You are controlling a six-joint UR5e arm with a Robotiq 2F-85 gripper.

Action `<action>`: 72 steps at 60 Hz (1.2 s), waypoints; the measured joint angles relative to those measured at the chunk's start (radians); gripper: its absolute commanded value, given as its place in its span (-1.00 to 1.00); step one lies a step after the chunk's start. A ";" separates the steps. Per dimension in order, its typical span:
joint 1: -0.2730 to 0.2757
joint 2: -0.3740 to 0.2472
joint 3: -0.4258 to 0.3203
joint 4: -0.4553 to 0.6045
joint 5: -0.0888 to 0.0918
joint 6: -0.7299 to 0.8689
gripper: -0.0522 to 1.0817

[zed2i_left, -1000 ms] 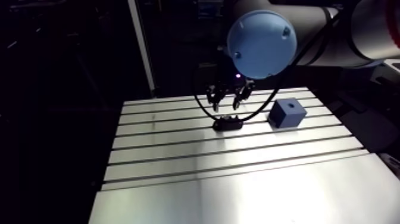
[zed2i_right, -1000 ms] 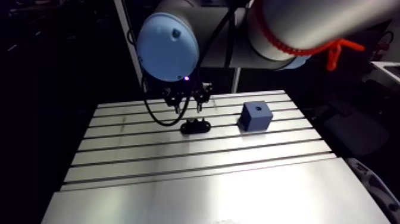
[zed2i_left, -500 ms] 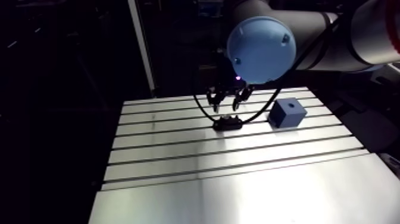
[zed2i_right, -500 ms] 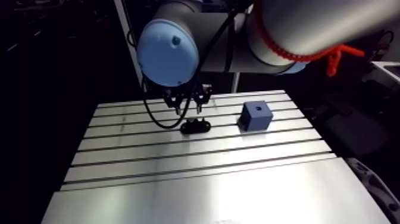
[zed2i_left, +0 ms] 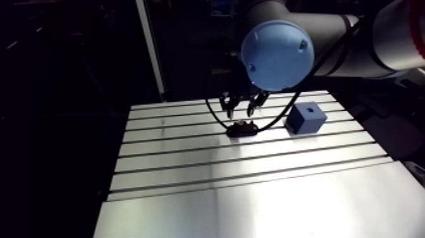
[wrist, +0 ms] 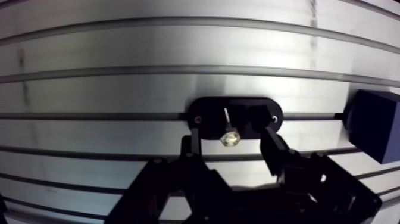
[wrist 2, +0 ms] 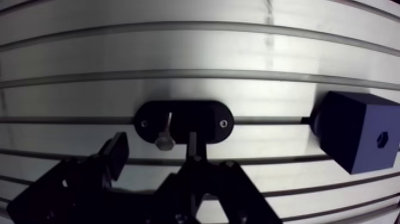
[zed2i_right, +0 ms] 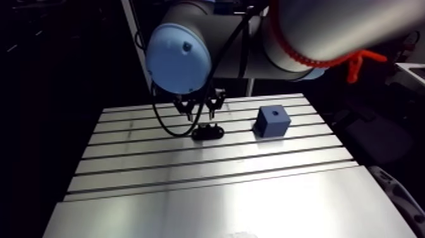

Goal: Pick up the M10 bolt and insert it into the hex recess until seated.

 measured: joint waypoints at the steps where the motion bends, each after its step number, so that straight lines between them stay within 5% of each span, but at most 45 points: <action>1: 0.000 0.000 0.000 -0.001 0.000 0.000 -0.22; 72: 0.000 0.017 0.020 -0.034 -0.002 -0.001 -0.20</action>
